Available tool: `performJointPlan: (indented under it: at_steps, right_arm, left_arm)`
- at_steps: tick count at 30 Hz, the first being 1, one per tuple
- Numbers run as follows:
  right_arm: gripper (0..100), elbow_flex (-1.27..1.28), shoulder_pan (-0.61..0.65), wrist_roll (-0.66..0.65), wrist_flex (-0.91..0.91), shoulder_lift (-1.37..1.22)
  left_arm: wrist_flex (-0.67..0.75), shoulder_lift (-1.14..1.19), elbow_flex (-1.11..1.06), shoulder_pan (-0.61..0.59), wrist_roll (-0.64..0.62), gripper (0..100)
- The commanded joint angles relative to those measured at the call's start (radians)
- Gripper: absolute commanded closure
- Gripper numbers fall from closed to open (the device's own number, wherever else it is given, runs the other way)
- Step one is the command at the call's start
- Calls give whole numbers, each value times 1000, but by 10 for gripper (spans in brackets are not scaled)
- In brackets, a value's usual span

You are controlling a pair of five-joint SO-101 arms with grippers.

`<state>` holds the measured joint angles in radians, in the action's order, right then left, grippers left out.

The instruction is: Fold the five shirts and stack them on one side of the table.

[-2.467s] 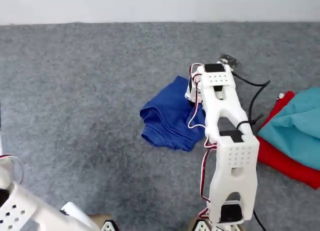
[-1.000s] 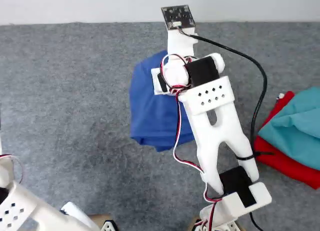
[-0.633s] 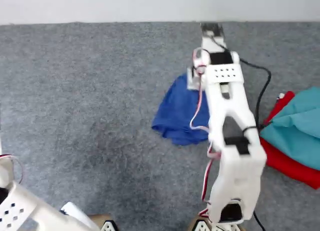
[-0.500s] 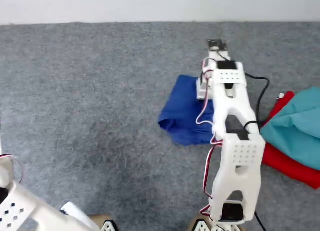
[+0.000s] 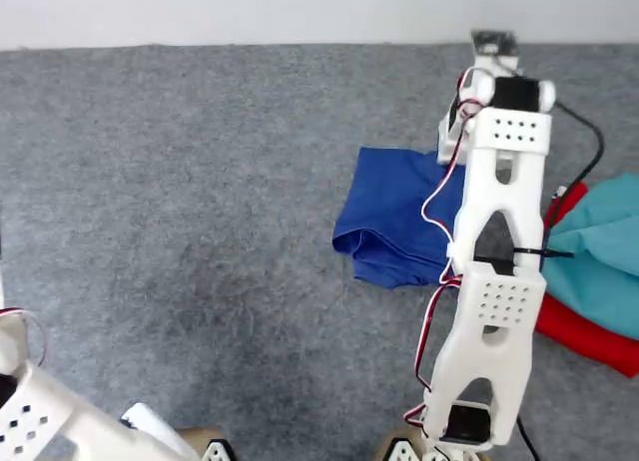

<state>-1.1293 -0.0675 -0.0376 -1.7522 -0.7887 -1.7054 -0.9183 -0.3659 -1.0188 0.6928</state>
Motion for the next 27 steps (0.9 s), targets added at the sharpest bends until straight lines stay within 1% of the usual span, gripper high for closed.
performJointPlan:
  at_steps: [1,3,6,8,9,11,17,21,24,27]
  right_arm:
    - [708,-51,36,-5,-45,45]
    - [806,-2,68,-5,-45,73]
    - [997,84,137,-6,-45,99]
    - [958,172,179,0,-47,120]
    - [957,213,197,2,-45,131]
    - [989,281,240,2,-44,145]
    - [990,489,335,2,-44,131]
    - [990,611,358,2,-42,107]
    - [990,629,360,2,-45,108]
    - [990,629,352,0,-45,193]
  left_arm:
    - [11,-6,4,3,9,985]
    - [11,-6,2,3,8,985]
    - [11,-8,2,3,8,985]
    - [11,-9,2,3,8,985]
    - [11,-11,2,2,8,985]
    - [11,-11,2,-2,8,985]
    - [11,-11,2,0,8,985]
    - [11,-11,2,0,8,985]
    - [11,-11,2,3,8,985]
    - [11,-9,2,3,8,985]
